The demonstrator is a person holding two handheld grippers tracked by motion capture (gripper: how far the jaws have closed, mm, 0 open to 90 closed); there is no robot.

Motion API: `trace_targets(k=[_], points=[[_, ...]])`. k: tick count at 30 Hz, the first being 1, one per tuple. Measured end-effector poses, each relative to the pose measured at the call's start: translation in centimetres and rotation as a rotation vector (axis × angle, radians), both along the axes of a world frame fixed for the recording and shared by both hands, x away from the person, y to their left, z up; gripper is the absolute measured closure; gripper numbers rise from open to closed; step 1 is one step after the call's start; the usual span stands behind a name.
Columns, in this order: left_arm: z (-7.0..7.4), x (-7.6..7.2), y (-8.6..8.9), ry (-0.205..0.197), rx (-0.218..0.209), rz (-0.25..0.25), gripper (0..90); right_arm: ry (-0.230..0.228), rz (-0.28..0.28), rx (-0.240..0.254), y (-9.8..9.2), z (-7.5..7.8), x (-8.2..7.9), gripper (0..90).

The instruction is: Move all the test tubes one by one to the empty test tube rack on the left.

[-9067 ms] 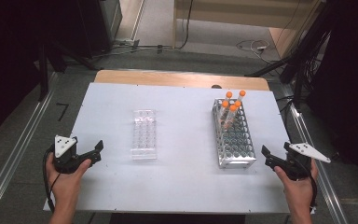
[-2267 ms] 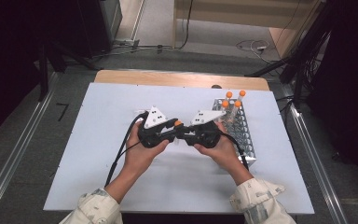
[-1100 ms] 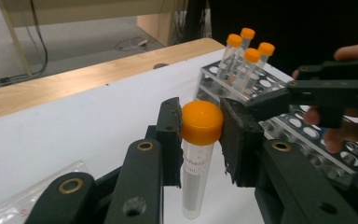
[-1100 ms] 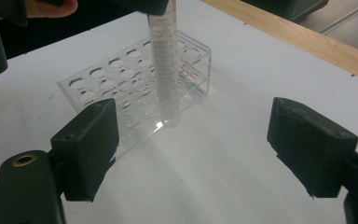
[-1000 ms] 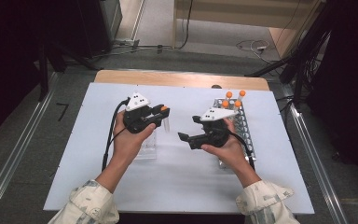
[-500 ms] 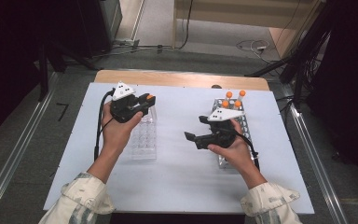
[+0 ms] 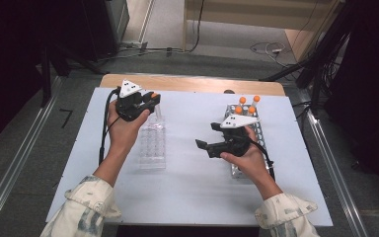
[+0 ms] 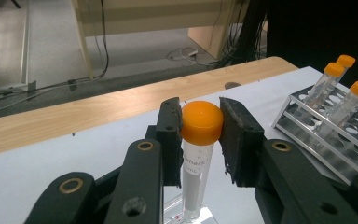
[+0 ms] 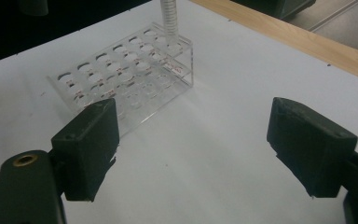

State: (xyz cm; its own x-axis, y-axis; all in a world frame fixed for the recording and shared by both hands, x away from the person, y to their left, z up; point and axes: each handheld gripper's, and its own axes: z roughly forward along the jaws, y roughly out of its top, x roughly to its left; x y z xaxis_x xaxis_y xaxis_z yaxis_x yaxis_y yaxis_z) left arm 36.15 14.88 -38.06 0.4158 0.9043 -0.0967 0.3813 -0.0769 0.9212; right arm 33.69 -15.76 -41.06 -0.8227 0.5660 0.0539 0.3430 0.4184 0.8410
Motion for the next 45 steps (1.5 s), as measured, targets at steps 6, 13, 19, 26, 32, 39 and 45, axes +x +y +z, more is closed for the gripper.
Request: trace_targets(k=[6, 13, 19, 26, 32, 39, 45], points=[[-0.6, 0.2, -0.4, 0.023, 0.027, -0.002, 71.3, -0.004, 0.009, 0.008, -0.2, 0.1, 0.0, 15.4], [-2.2, 0.4, -0.7, 0.056, 0.065, -0.001, 71.2, -0.007, 0.01, 0.009, -0.2, 0.1, -0.1, 15.5], [-3.1, 0.4, -1.0, 0.062, 0.095, -0.001, 71.1, -0.005, 0.012, 0.009, -0.2, 0.1, -0.1, 15.4], [-3.8, 0.2, -1.5, 0.069, 0.143, -0.001, 71.0, -0.006, 0.012, 0.005, -0.1, 0.0, -0.1, 15.4], [-4.2, 0.3, -1.4, 0.077, 0.152, -0.001, 67.4, -0.002, 0.01, 0.008, -0.2, -0.1, 0.0, 15.5], [-3.8, 0.2, -1.1, 0.078, 0.123, -0.007, 55.2, -0.003, 0.009, 0.005, -0.2, -0.1, 0.0, 15.5], [-3.5, -0.1, -1.0, 0.107, 0.041, -0.04, 36.9, -0.002, 0.004, 0.008, -0.3, 0.0, 0.0, 15.5]])
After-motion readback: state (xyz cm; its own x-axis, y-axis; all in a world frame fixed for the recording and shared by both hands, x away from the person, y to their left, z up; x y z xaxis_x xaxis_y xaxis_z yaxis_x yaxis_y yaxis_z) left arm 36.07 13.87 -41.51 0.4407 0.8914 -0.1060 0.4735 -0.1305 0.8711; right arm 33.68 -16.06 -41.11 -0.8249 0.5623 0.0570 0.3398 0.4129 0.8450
